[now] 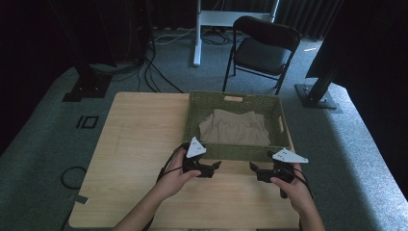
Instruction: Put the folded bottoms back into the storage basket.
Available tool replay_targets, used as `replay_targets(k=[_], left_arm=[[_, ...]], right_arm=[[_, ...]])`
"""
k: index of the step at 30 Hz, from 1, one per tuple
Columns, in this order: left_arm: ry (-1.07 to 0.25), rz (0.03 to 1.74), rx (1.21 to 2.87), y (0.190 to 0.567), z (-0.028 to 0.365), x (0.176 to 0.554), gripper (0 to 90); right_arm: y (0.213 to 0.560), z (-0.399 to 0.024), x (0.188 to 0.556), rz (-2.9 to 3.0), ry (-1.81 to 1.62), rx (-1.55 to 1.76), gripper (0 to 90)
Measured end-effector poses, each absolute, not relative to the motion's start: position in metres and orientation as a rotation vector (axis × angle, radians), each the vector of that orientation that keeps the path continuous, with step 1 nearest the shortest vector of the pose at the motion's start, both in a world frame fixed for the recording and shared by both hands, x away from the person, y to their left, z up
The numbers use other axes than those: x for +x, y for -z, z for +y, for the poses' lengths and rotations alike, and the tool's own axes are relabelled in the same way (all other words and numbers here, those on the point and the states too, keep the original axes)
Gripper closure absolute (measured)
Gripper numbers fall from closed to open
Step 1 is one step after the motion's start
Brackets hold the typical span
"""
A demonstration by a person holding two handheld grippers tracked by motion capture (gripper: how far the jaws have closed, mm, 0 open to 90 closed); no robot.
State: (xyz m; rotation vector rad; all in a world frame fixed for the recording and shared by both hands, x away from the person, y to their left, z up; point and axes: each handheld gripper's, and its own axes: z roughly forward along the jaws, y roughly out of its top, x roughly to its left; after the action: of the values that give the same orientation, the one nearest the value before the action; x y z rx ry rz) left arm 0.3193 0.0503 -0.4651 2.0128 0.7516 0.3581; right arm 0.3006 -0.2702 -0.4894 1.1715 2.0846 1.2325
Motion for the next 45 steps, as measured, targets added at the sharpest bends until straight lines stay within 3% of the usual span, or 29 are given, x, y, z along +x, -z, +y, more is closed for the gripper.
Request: replay_targets(k=[25, 45], left_arm=[[-0.352, 0.936, 2.001, 0.515, 0.101, 0.323, 18.6], [-0.324, 0.985, 2.059, 0.542, 0.11, 0.318, 18.6]], right_arm=[[0.535, -0.289, 0.297, 2.1, -1.119, 1.296, 11.8], [0.551, -0.295, 0.294, 2.128, -1.018, 1.374, 11.8]])
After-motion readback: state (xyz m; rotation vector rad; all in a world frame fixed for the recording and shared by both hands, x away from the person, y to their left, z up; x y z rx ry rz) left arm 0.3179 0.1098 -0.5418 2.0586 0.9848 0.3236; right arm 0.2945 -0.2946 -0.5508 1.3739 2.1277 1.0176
